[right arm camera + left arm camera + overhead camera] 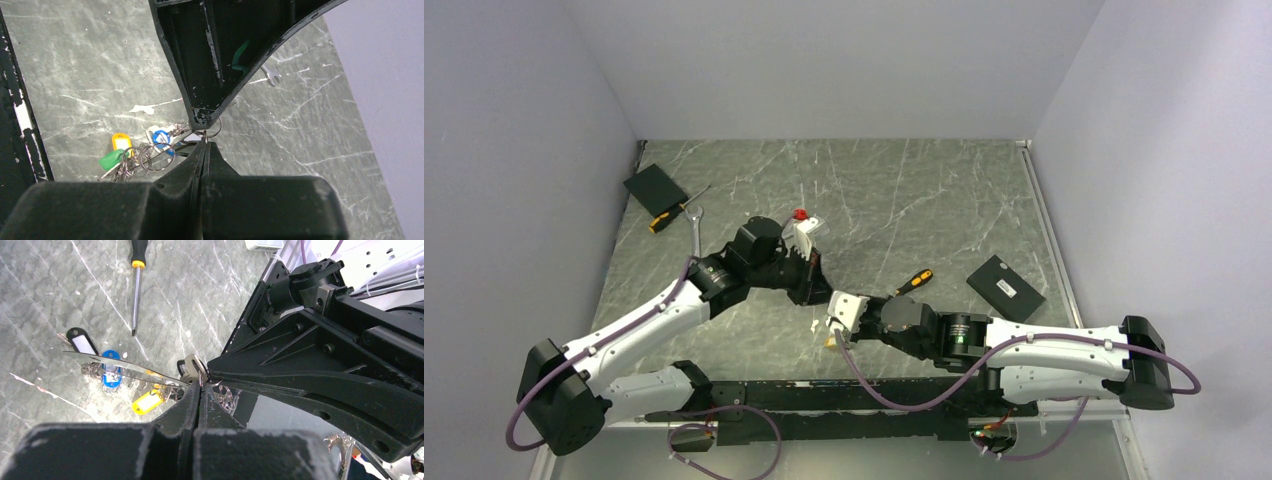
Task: Put the keys on the keyring
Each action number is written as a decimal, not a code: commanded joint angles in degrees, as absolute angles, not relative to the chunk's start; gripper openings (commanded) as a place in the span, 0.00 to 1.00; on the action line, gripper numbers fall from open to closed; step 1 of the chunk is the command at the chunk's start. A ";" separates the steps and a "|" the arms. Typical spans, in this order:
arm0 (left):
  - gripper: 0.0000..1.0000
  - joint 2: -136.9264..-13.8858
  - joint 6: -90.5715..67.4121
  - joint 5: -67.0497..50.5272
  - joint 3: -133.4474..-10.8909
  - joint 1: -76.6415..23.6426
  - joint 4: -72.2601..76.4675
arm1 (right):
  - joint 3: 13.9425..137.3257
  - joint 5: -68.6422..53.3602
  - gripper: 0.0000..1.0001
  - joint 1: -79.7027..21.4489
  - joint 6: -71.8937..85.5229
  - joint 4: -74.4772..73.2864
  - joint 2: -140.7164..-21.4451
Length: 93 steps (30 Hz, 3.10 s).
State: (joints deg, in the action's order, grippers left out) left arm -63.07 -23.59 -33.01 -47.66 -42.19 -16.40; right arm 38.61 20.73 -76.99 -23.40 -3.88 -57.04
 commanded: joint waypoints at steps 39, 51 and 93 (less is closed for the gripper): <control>0.00 -54.35 -16.90 -38.93 -44.96 -41.09 -4.31 | 40.33 18.47 0.30 -78.33 -14.18 -4.58 -40.47; 0.00 -49.78 -15.03 -44.31 -43.54 -41.13 -1.67 | 45.99 5.44 0.28 -71.78 -10.37 -7.42 -43.12; 0.00 -45.35 -16.35 -45.61 -40.78 -41.22 2.36 | 50.30 -33.31 0.17 -52.73 1.41 -4.54 -52.82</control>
